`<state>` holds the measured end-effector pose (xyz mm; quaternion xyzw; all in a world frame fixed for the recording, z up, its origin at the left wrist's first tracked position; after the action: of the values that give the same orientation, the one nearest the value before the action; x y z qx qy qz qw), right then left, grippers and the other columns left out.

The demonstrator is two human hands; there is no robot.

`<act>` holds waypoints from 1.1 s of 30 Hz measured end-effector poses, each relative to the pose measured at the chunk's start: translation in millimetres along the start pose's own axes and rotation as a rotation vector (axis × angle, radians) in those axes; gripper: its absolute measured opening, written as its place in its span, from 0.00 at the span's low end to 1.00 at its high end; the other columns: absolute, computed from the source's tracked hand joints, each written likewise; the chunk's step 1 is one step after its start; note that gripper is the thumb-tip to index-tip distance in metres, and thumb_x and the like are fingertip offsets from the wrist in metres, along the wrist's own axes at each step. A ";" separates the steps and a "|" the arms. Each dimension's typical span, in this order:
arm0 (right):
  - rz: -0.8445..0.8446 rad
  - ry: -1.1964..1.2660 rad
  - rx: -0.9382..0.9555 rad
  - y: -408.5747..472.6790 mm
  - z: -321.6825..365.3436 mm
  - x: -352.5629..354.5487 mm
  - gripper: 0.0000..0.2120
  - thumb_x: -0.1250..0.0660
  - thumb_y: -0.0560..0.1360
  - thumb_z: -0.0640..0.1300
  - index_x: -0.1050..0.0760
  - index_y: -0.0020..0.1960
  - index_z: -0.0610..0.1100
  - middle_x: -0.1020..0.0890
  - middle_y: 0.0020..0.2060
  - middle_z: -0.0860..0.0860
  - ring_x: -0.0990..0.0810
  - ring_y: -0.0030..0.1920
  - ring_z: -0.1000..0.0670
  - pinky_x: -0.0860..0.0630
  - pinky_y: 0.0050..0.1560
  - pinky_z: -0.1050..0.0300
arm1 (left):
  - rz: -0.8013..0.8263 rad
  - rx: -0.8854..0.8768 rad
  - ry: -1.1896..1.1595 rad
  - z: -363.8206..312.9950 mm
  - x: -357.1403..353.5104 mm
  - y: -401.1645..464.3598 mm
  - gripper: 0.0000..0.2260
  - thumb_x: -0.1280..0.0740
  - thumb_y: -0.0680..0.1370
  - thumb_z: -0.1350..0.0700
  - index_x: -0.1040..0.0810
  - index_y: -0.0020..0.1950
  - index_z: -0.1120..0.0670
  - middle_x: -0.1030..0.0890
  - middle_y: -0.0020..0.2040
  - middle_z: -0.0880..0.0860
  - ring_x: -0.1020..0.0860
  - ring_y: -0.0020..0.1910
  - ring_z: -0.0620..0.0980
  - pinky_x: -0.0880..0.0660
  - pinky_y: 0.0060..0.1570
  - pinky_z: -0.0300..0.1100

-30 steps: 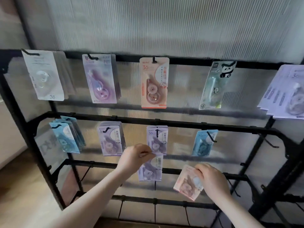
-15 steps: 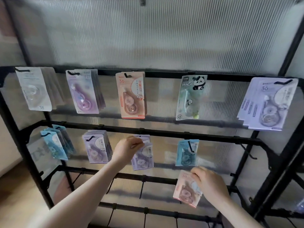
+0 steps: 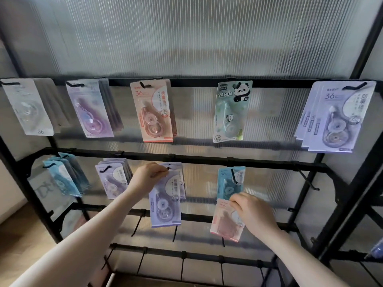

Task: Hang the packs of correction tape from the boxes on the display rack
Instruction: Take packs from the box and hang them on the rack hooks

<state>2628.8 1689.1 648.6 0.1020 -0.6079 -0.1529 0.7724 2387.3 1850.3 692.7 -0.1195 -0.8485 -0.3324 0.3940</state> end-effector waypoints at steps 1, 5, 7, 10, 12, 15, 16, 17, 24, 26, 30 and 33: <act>-0.007 0.001 0.005 1.5 0.2 0.5 0.11 0.39 0.78 0.49 0.22 0.52 0.44 0.18 0.49 0.52 0.20 0.45 0.55 0.40 0.31 0.74 | 0.006 -0.002 0.007 1.9 -0.2 0.1 0.06 0.31 0.75 0.60 0.17 0.49 0.60 0.21 0.43 0.52 0.24 0.41 0.49 0.31 0.39 0.35; -0.024 0.007 0.016 7.0 -0.4 3.2 0.10 0.38 0.78 0.48 0.22 0.51 0.44 0.18 0.49 0.52 0.20 0.46 0.54 0.43 0.31 0.73 | 0.030 -0.009 0.023 10.9 -2.8 -3.0 0.07 0.33 0.76 0.61 0.18 0.51 0.59 0.19 0.46 0.52 0.24 0.43 0.47 0.32 0.41 0.32; -0.028 0.002 0.023 9.0 -0.8 3.9 0.10 0.38 0.78 0.48 0.21 0.50 0.43 0.18 0.48 0.51 0.20 0.45 0.54 0.44 0.31 0.73 | 0.042 -0.009 0.006 13.3 -4.3 -3.7 0.08 0.34 0.76 0.62 0.18 0.53 0.60 0.19 0.48 0.53 0.23 0.44 0.47 0.30 0.43 0.34; -0.018 0.007 0.035 11.1 -0.6 2.3 0.09 0.36 0.77 0.47 0.21 0.50 0.43 0.18 0.48 0.51 0.20 0.45 0.55 0.43 0.31 0.73 | 0.071 -0.008 -0.001 16.4 -7.0 -2.4 0.08 0.35 0.77 0.62 0.19 0.53 0.59 0.19 0.48 0.53 0.22 0.46 0.49 0.29 0.45 0.37; -0.010 0.003 0.033 12.4 -0.8 0.5 0.09 0.35 0.77 0.47 0.21 0.49 0.43 0.18 0.47 0.51 0.19 0.45 0.54 0.43 0.31 0.74 | 0.080 0.007 -0.003 18.9 -7.9 -1.3 0.08 0.36 0.78 0.62 0.19 0.54 0.58 0.19 0.49 0.52 0.22 0.47 0.50 0.29 0.45 0.34; 0.005 0.003 0.027 14.1 -2.4 -3.4 0.08 0.34 0.75 0.46 0.21 0.48 0.43 0.17 0.47 0.50 0.18 0.44 0.53 0.42 0.32 0.75 | 0.067 0.038 0.001 21.2 -11.0 0.7 0.09 0.36 0.78 0.61 0.19 0.56 0.57 0.21 0.50 0.50 0.23 0.47 0.47 0.32 0.43 0.27; 0.005 0.001 0.028 14.8 -3.0 -4.0 0.08 0.34 0.75 0.46 0.21 0.48 0.43 0.17 0.47 0.50 0.18 0.44 0.53 0.42 0.33 0.75 | 0.065 0.045 0.005 21.2 -13.4 2.0 0.09 0.37 0.78 0.61 0.20 0.56 0.57 0.21 0.51 0.50 0.23 0.47 0.46 0.32 0.43 0.29; 0.003 0.002 0.028 15.1 -3.7 -4.2 0.08 0.34 0.76 0.47 0.21 0.49 0.43 0.17 0.47 0.50 0.18 0.45 0.53 0.41 0.33 0.75 | 0.065 0.052 0.010 20.9 -15.8 3.6 0.10 0.37 0.78 0.60 0.20 0.56 0.57 0.21 0.52 0.51 0.23 0.48 0.47 0.30 0.44 0.32; -0.020 0.002 0.022 14.3 -10.3 1.2 0.11 0.38 0.78 0.49 0.22 0.53 0.44 0.19 0.52 0.52 0.20 0.49 0.55 0.42 0.32 0.74 | 0.085 0.068 0.060 18.9 -24.0 13.6 0.11 0.40 0.79 0.61 0.21 0.58 0.56 0.21 0.56 0.55 0.23 0.53 0.51 0.33 0.47 0.35; -0.022 -0.005 0.018 13.0 -12.8 2.9 0.12 0.40 0.79 0.50 0.23 0.53 0.44 0.20 0.52 0.53 0.21 0.51 0.55 0.42 0.32 0.73 | 0.078 0.070 0.072 19.1 -25.8 15.7 0.11 0.40 0.80 0.61 0.21 0.58 0.57 0.21 0.57 0.55 0.23 0.54 0.52 0.33 0.47 0.34; -0.007 -0.011 0.000 9.7 -19.6 4.2 0.12 0.42 0.79 0.51 0.24 0.55 0.46 0.21 0.54 0.55 0.23 0.52 0.57 0.39 0.34 0.74 | 0.032 0.092 0.069 18.5 -25.6 18.2 0.10 0.38 0.79 0.61 0.20 0.57 0.57 0.20 0.56 0.55 0.24 0.49 0.48 0.34 0.40 0.26; -0.013 -0.019 -0.024 6.1 -27.5 8.0 0.12 0.42 0.79 0.51 0.24 0.55 0.46 0.21 0.53 0.55 0.23 0.51 0.57 0.38 0.34 0.74 | -0.017 0.120 0.028 17.9 -22.3 15.8 0.09 0.36 0.77 0.62 0.19 0.55 0.57 0.20 0.55 0.55 0.26 0.47 0.46 0.35 0.40 0.28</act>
<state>2657.9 1691.1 651.3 0.0951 -0.6128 -0.1658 0.7667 2398.9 1875.3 675.0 -0.0835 -0.8623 -0.2859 0.4095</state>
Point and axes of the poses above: each hand's wrist, its own y-axis towards the middle knuckle, its own x-axis out of the back of the hand, z = x × y, the point moved 4 cm from there along y, towards the middle knuckle
